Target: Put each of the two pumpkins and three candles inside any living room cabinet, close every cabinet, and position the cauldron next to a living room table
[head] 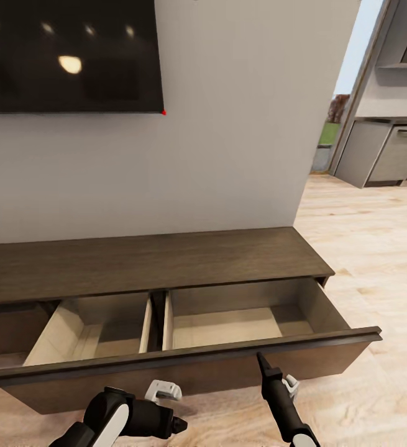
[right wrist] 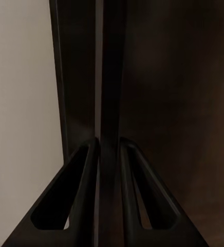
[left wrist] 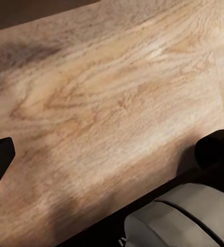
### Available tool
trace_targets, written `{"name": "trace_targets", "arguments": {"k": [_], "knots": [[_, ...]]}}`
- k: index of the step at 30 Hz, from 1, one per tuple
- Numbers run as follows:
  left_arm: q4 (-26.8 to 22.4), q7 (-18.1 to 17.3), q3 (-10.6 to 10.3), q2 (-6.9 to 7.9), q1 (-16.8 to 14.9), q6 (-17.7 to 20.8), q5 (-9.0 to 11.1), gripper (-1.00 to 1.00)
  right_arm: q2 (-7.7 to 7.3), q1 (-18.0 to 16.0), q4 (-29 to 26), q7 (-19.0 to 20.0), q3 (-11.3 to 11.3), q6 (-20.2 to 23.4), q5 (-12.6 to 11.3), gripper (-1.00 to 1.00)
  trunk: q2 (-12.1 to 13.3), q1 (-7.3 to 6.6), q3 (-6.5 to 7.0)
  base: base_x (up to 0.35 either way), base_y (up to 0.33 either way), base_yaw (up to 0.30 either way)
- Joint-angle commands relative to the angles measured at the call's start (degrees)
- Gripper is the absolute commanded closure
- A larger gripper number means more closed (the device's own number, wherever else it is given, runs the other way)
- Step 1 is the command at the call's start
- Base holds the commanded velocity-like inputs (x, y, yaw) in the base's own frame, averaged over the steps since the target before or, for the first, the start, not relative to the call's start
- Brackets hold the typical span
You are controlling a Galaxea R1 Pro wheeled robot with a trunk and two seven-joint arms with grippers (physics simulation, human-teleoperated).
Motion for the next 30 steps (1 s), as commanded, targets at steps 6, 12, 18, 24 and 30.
{"name": "trace_targets", "arguments": {"k": [6, 12, 18, 24, 30], "knots": [[0.0, -0.3, 0.0, 0.04, 0.0, 0.2, -0.4, -1.0, 0.03, 0.0, 0.1, 0.5, 2.9, 0.5, -0.1, 1.0, 0.0, -0.02, -0.05, -0.081, 0.0, 0.0], [0.0, -0.3, 0.1, 0.04, 0.0, 0.1, -0.4, -1.0, 0.03, 0.0, 0.1, 0.5, 2.9, 0.5, -0.1, 1.0, 0.0, -0.02, -0.05, -0.07, 0.0, 0.0], [0.0, -0.3, 0.1, 0.04, 0.0, 0.1, -0.4, -1.0, 0.03, 0.0, 0.1, 0.5, 2.9, 0.5, -0.2, 1.0, 0.0, -0.02, -0.05, -0.051, 0.0, 0.0], [0.0, -0.3, 0.1, 0.04, 0.0, 0.1, -0.3, -1.0, 0.03, 0.0, 0.1, 0.5, 2.9, 0.5, -0.2, 1.0, 0.0, -0.02, -0.05, -0.079, 0.0, 0.0], [0.0, -0.3, 0.2, 0.04, 0.0, 0.1, -0.4, -1.0, 0.03, 0.0, 0.1, 0.5, 2.9, 0.5, -0.2, 1.0, 0.0, -0.02, -0.05, -0.056, 0.0, 0.0]]}}
